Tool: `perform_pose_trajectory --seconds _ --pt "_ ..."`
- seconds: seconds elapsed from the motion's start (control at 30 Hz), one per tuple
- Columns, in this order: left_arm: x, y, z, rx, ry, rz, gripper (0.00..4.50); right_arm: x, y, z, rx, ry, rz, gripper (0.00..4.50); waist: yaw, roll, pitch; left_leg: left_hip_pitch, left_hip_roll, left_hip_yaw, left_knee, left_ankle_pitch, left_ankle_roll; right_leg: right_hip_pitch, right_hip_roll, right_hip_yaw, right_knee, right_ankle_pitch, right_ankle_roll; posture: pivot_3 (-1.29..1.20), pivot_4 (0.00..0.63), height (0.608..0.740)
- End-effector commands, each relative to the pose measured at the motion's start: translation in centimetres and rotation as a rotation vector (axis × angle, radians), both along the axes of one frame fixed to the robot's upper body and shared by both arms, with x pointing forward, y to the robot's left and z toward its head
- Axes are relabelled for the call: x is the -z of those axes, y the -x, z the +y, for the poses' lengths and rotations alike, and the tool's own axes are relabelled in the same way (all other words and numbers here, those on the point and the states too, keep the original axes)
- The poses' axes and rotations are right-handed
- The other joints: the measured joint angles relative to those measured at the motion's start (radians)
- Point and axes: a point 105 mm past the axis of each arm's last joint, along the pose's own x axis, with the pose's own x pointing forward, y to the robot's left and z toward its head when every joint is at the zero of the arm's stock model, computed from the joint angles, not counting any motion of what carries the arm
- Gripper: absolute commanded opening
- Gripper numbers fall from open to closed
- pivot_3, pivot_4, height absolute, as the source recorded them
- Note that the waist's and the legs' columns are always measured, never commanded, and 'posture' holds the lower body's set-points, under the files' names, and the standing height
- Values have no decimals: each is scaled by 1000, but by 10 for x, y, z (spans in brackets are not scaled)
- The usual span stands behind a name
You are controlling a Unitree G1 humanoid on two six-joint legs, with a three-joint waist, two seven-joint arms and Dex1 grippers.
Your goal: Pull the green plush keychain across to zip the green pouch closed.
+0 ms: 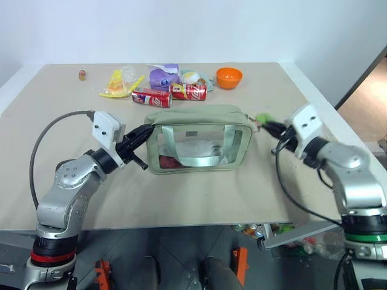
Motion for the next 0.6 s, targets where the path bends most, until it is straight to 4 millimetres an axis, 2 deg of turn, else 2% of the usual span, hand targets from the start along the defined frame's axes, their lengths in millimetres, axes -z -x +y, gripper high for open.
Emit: perform_pose_trajectory --seconds 0.03,0.2,0.33,0.43,0.6 --pt "-12 4 3 -33 -3 -56 0 24 7 15 -14 31 37 113 0 -1 0 1 0 0 0 0 0 1 0 0 0 0 0 0 150 740" --pt "-12 2 5 -55 2 -56 0 52 7 23 -35 57 89 113 -3 0 0 1 0 0 0 0 0 0 0 0 0 0 0 0 150 740" --pt "-10 1 5 -58 3 -45 0 59 2 24 -38 55 75 113 -4 -1 0 1 0 0 0 0 0 1 1 0 0 0 0 0 150 740" --pt "-7 4 4 -18 29 -8 0 40 -5 20 -15 -88 42 113 -6 -1 0 2 0 0 0 0 0 1 1 0 0 0 0 0 150 740" --pt "-11 9 9 17 80 20 1511 -12 2 8 -53 -303 -29 1611 -6 -1 0 1 0 0 0 0 0 1 1 0 0 0 0 0 150 740"
